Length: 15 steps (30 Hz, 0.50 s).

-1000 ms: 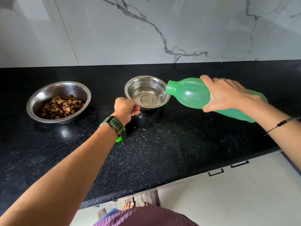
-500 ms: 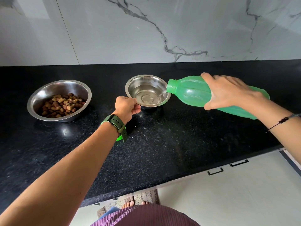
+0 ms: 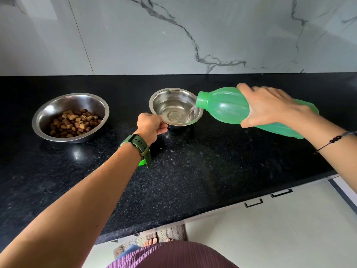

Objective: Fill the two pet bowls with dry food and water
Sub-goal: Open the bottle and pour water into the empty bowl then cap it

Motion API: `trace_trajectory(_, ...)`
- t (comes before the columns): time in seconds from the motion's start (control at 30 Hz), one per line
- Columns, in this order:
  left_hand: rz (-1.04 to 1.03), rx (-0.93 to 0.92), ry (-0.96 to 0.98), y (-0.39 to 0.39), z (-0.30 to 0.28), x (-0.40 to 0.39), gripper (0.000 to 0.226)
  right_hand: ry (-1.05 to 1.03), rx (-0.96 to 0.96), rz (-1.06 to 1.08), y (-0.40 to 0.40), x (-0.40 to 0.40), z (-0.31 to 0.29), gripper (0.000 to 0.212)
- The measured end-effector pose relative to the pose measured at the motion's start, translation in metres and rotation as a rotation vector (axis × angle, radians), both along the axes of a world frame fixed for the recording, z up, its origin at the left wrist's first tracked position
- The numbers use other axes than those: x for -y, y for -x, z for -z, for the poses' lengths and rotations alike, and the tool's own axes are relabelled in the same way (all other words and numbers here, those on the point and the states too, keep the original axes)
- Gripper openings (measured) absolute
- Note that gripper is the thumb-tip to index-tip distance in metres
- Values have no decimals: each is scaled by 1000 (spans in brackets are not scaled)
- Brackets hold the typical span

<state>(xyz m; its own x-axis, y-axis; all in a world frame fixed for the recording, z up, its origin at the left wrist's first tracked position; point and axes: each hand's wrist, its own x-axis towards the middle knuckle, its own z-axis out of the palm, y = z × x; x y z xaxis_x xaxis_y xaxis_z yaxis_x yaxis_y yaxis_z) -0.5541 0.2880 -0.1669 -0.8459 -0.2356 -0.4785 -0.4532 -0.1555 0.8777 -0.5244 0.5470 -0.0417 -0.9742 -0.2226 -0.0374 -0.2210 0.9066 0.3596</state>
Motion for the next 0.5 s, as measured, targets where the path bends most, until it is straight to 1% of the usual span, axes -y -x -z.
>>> trace_trajectory(0.1,5,2,-3,-1,-1,0,13,0,1,5,1,2,-1,96)
trace_trajectory(0.2,15,-5,6,-2,-2,1,17,-3,5,7,1,2,-1,95)
trace_trajectory(0.3,94,-6,47,-6,-4,5,21,4,7,18,0,1,2,95)
trace_trajectory(0.4,265,2,205,-9,-5,14,23,33,19,48,0,1,6,96)
trace_trajectory(0.5,377,22,384,-12,-10,23,22,91,34,88,-1,1,11,95)
